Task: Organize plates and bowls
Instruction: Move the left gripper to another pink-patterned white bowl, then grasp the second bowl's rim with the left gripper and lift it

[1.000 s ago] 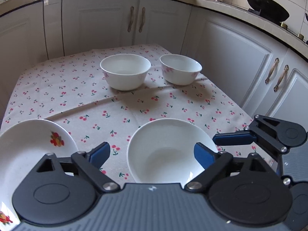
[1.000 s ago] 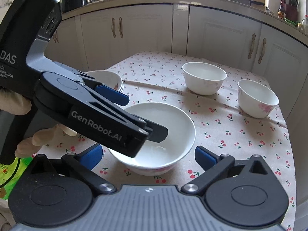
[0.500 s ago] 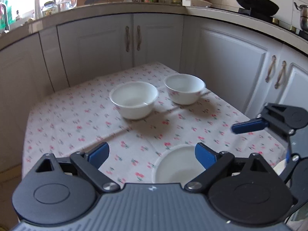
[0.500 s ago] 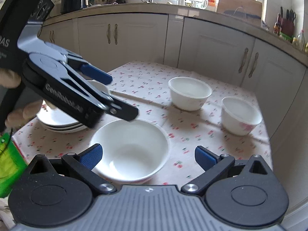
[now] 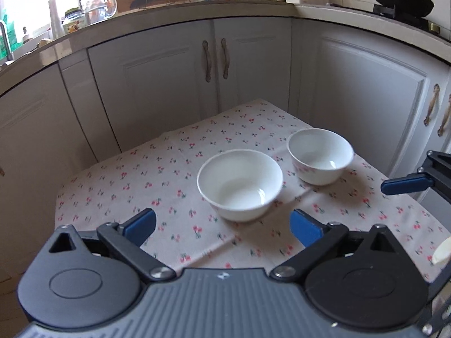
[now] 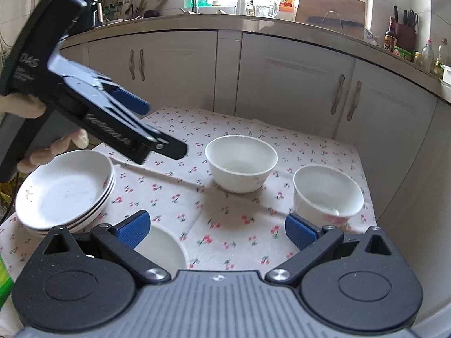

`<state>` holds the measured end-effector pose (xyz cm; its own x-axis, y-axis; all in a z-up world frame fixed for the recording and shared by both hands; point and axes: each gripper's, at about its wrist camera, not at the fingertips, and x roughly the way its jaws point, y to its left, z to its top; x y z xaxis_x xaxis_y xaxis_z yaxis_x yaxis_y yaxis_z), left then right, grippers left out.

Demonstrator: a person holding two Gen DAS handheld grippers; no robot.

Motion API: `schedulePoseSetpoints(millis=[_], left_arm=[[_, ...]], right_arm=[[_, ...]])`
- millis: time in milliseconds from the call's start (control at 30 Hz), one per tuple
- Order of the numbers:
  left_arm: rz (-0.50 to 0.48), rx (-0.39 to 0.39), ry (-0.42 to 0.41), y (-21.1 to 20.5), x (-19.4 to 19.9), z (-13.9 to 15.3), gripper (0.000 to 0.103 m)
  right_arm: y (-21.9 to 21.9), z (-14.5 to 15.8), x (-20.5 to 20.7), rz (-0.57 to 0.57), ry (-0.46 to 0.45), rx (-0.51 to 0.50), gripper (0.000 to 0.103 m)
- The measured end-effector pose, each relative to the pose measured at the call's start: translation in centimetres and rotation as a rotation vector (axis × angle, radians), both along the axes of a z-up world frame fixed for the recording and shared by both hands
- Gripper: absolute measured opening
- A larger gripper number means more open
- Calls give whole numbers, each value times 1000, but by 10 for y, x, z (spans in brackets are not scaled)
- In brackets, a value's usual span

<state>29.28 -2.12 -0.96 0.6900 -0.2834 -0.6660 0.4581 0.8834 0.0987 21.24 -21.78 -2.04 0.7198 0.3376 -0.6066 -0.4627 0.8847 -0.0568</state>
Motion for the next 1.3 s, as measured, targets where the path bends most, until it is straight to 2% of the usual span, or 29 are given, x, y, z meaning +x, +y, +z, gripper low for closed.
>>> schedulePoseSetpoints(millis=[367, 533, 700, 767, 967, 1067, 1300], left_arm=[[-11, 43, 66, -21, 60, -31, 99], [-18, 5, 118, -20, 80, -43, 95], [-32, -14, 143, -22, 90, -51, 82], [-31, -28, 157, -23, 95, -54, 79], [-54, -53, 173, -25, 104, -59, 77], [-56, -64, 187, -26, 109, -61, 70], [-62, -80, 194, -26, 118, -64, 68]], right_arm=[[6, -17, 57, 1, 56, 1, 103], [12, -22, 77, 16, 43, -17, 103], [19, -30, 97, 35, 37, -50, 101], [20, -35, 104, 37, 50, -57, 96], [28, -46, 121, 43, 68, -86, 92], [29, -50, 127, 43, 82, -90, 87], [30, -53, 133, 38, 67, -95, 87]])
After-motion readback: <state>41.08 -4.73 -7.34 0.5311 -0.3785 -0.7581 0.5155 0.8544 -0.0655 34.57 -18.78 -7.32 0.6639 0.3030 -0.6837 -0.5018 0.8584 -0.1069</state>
